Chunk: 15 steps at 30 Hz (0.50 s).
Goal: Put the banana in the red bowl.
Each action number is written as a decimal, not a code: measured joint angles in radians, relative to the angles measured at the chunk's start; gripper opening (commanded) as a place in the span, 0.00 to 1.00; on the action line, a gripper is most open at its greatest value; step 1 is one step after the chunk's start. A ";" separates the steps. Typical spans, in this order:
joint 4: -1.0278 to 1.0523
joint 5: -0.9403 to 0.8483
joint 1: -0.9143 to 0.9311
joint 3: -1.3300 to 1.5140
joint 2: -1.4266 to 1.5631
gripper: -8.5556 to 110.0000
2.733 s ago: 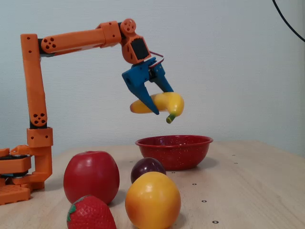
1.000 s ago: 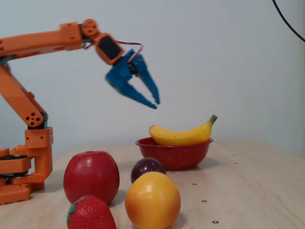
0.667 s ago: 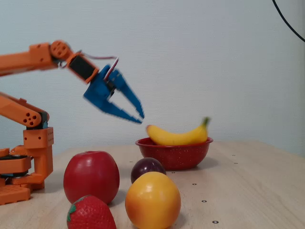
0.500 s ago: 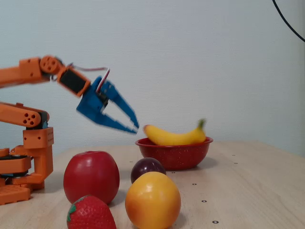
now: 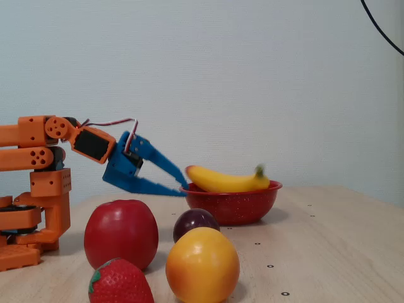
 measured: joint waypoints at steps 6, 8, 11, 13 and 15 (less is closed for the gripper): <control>0.101 -0.037 0.009 0.012 0.046 0.07; 0.150 -0.052 0.006 0.012 0.074 0.07; 0.241 -0.083 0.014 0.014 0.103 0.07; 0.273 -0.089 0.015 0.014 0.103 0.07; 0.288 -0.115 0.015 0.014 0.103 0.07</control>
